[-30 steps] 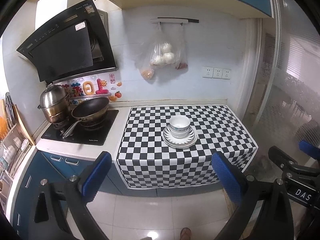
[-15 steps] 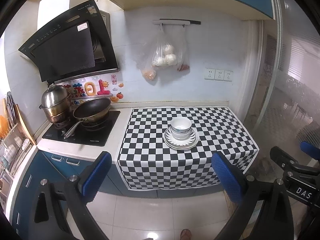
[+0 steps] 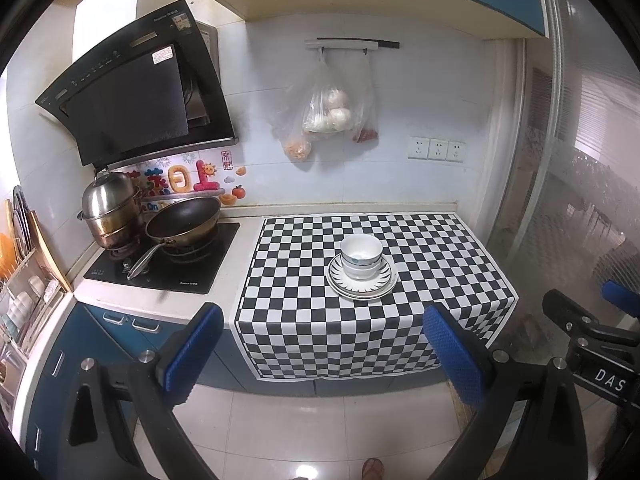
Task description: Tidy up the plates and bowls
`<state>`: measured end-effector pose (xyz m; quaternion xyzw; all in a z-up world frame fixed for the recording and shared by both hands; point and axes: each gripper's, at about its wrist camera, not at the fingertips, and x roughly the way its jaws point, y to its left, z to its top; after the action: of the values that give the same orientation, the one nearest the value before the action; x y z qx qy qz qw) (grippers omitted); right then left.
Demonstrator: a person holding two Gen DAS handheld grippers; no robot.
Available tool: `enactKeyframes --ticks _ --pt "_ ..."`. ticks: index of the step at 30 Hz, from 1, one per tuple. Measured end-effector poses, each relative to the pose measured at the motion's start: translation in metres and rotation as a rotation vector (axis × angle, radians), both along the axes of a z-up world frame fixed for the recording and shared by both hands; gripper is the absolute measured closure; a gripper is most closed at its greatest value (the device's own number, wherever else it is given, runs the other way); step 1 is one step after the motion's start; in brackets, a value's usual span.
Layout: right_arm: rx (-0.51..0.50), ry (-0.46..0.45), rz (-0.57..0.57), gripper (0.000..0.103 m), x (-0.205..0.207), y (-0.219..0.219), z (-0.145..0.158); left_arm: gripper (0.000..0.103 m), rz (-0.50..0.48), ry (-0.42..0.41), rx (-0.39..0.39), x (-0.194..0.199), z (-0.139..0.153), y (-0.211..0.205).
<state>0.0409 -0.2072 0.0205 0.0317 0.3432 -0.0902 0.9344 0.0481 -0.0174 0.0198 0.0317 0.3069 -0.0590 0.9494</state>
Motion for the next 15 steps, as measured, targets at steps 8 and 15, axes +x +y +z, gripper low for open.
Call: enactKeyframes --ticks 8,15 --pt "-0.005 -0.007 -0.003 0.0 -0.0003 0.0019 0.0029 0.001 0.001 -0.001 0.004 0.0006 0.0003 -0.0025" --pt "-0.005 -0.007 -0.003 0.0 -0.0004 0.0026 0.003 0.001 0.001 -0.002 0.006 0.0004 0.0015 -0.0029"
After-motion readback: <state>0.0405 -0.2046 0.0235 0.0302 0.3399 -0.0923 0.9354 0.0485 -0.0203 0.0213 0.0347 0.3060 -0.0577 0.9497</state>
